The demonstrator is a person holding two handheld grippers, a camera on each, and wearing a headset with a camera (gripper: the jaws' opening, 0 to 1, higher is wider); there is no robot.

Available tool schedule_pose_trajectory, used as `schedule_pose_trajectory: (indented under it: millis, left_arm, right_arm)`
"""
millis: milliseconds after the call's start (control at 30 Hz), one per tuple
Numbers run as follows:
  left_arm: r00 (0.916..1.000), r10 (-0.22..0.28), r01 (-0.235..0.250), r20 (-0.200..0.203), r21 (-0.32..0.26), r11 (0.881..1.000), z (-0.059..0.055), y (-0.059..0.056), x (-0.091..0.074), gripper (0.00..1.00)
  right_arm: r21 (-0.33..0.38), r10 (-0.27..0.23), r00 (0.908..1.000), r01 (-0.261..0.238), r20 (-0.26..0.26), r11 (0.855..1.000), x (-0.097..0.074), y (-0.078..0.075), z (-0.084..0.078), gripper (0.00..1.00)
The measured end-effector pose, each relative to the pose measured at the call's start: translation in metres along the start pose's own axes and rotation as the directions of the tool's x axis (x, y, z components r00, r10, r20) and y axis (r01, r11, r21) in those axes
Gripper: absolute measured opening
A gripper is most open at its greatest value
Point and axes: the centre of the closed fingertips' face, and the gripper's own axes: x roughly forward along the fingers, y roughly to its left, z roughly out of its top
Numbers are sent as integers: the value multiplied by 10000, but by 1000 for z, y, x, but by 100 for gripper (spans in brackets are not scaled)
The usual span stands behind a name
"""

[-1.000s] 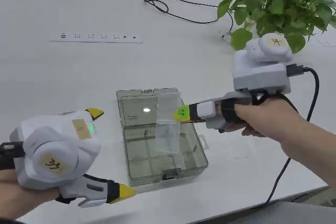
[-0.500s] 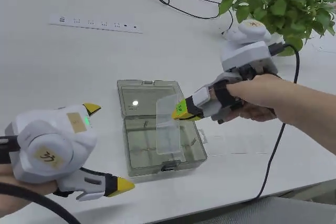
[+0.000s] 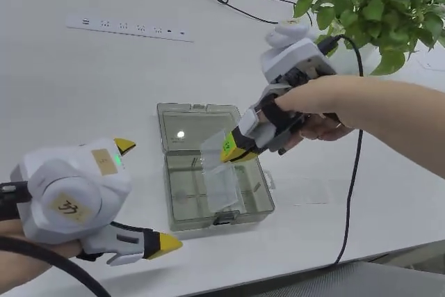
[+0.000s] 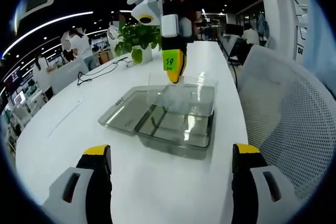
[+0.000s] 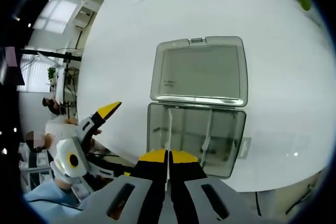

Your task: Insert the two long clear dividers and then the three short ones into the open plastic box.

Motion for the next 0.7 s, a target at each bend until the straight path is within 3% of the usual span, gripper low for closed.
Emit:
schedule_pose_trajectory:
  millis: [67, 200, 467, 700]
  left_arm:
    - [10000, 39, -39, 2, -57, 10000, 0, 1, -1, 98]
    - [9999, 89, -90, -74, -95, 9999, -2, 3, -3, 98]
    - [9996, 164, -169, -249, -198, 9997, -7, 4, -4, 96]
    - [9994, 137, -145, -320, -251, 9996, -11, 5, -3, 96]
  right_arm:
    - [90, 14, 9999, -13, -108, 10000, 2, -1, 3, 1]
    - [88, -415, 9980, 420, -479, 9991, 6, -11, 4, 1]
    - [54, -545, 9969, 549, -564, 9985, 9, -10, -1, 1]
    - [26, -519, 9968, 521, -608, 9986, 15, -13, 8, 1]
